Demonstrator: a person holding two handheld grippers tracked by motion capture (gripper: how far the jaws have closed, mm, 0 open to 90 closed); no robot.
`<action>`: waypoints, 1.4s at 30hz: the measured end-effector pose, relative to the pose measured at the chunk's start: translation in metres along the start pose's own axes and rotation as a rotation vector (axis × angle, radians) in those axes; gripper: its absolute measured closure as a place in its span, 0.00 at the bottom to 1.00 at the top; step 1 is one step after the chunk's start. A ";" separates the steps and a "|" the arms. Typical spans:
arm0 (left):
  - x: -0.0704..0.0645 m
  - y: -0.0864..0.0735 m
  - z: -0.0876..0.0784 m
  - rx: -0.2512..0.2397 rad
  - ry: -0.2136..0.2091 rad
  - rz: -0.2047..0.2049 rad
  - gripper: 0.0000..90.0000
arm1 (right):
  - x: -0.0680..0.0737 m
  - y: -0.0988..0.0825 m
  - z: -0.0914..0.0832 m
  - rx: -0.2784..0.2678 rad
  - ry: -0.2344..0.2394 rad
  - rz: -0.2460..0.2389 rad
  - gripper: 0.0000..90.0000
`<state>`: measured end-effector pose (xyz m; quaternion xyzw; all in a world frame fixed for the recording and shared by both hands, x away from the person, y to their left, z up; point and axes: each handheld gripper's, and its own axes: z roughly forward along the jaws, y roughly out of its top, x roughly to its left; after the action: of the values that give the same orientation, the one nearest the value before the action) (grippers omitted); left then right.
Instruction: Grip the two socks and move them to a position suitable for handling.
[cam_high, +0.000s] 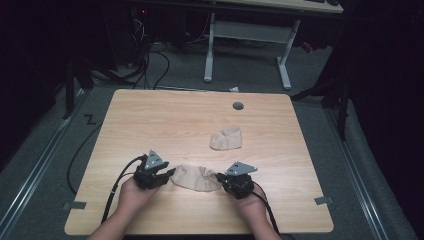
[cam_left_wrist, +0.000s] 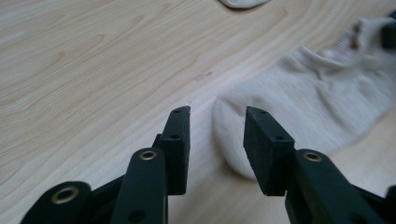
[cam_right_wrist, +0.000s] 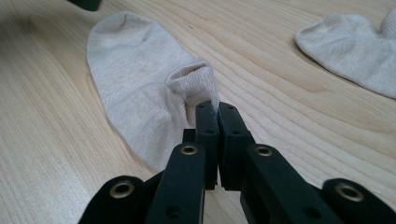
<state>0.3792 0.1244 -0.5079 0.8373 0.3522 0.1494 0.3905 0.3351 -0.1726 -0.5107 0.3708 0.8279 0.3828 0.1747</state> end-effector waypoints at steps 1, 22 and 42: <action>0.001 0.000 0.005 0.016 -0.008 -0.008 0.71 | 0.000 0.000 0.000 0.002 -0.001 0.001 0.98; -0.037 -0.034 -0.029 0.113 -0.005 0.076 0.98 | 0.010 -0.012 -0.005 0.036 0.048 0.018 0.98; -0.019 -0.031 -0.045 -0.019 0.056 0.025 0.61 | 0.000 -0.013 -0.010 -0.010 -0.049 0.078 0.71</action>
<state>0.3275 0.1491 -0.5017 0.8334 0.3512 0.1809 0.3866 0.3231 -0.1831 -0.5147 0.4112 0.8065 0.3842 0.1815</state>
